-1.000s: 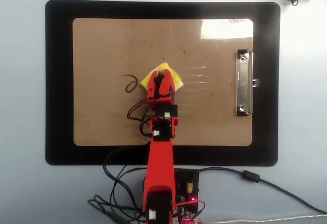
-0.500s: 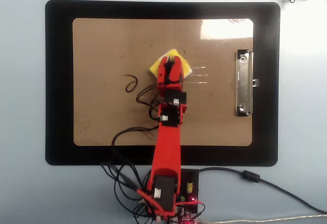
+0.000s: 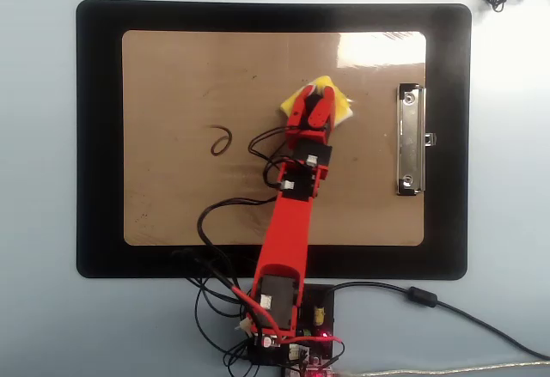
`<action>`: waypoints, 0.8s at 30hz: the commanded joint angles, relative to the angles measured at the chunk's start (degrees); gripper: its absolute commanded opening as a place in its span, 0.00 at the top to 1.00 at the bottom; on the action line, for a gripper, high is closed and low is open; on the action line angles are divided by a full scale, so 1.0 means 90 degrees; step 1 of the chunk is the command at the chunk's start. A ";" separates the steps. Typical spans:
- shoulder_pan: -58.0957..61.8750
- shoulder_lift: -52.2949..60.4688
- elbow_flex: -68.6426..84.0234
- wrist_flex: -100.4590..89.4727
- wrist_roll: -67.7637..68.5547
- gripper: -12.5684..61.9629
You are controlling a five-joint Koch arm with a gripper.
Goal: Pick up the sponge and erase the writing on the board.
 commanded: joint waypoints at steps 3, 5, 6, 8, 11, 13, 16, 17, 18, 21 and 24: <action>-0.0957 0.0088 0.0195 0.0020 -0.1543 0.94; -0.0449 0.0068 0.0137 0.0000 -0.1064 0.94; 0.0010 0.0078 0.0107 0.0010 -0.0605 0.94; 0.1104 0.0127 -0.0059 0.0029 0.0791 0.94; 0.2305 0.0146 -0.0332 0.0049 0.2510 0.94; 0.2578 0.0146 -0.0391 0.0039 0.2695 0.94; 0.2188 0.0098 -0.0371 -0.0020 0.2461 0.94; 0.1533 0.0078 -0.0293 -0.0049 0.1953 0.94; 0.1006 0.0068 -0.0195 -0.0088 0.1455 0.94; -0.0146 0.0068 0.0010 -0.0254 -0.0234 0.94; -0.0889 0.0156 0.0273 -0.0264 -0.1104 0.94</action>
